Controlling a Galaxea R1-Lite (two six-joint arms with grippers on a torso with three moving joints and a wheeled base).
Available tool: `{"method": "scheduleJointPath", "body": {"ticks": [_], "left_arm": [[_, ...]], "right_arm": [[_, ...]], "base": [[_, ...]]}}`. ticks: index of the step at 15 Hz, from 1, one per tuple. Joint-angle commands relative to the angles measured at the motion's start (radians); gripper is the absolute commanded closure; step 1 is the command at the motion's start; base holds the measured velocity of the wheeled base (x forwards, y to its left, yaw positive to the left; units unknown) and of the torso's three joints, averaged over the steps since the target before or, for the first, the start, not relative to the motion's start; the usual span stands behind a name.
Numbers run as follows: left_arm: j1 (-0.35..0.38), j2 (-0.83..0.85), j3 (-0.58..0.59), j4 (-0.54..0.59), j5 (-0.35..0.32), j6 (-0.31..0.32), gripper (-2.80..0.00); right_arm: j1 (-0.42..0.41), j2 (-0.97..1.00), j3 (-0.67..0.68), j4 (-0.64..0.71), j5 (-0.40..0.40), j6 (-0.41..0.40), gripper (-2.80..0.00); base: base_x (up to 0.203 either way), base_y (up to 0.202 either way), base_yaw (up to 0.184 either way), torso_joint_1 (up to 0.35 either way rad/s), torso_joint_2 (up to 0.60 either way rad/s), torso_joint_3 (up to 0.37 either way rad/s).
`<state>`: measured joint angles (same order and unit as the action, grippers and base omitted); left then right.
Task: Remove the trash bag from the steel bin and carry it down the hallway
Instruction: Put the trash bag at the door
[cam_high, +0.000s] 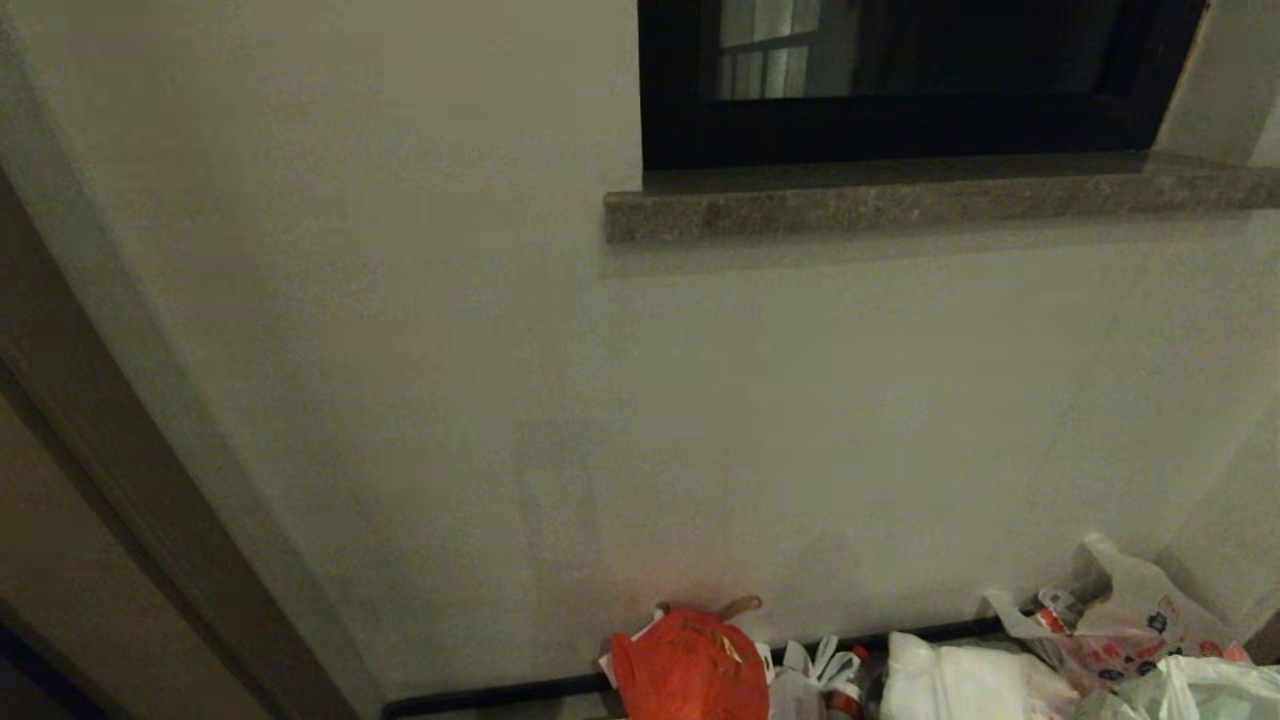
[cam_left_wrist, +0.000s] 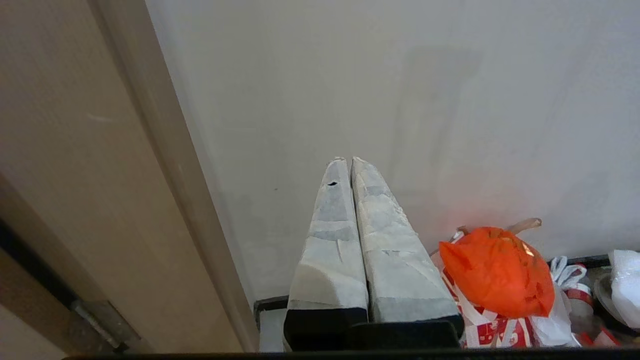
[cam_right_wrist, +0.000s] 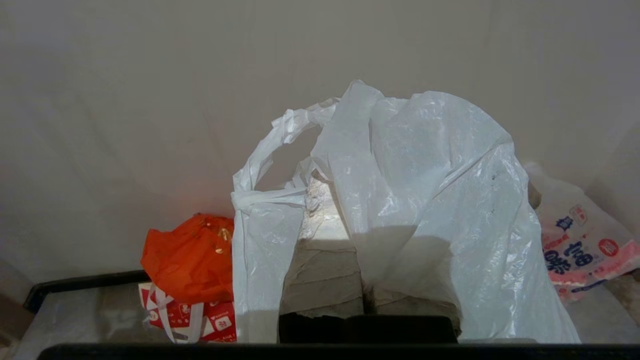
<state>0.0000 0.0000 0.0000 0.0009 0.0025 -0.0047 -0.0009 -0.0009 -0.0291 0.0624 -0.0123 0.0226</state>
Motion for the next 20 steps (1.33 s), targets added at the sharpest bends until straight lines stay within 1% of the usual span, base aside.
{"method": "scheduleJointPath", "body": {"ticks": [1,3,12,20], "left_arm": [[0.000,0.000,0.002,0.001,0.001,0.000,0.00],[0.000,0.000,0.002,0.001,0.001,-0.001,0.00],[0.000,0.000,0.002,0.001,0.001,-0.001,0.00],[0.000,0.000,0.002,0.001,0.001,0.000,0.00]], "right_arm": [[-0.001,0.001,0.000,0.001,0.000,0.000,0.00],[0.001,0.001,0.000,0.001,0.000,0.000,0.00],[0.001,0.001,0.000,0.001,0.000,0.000,0.00],[-0.001,0.001,0.000,0.001,0.000,0.000,0.00]], "base": [[0.000,0.000,0.000,0.000,0.00,0.000],[0.004,0.113,0.000,0.000,0.00,0.000],[0.000,0.189,0.001,0.001,0.00,0.003],[0.000,0.011,0.000,0.000,0.00,0.000]]}}
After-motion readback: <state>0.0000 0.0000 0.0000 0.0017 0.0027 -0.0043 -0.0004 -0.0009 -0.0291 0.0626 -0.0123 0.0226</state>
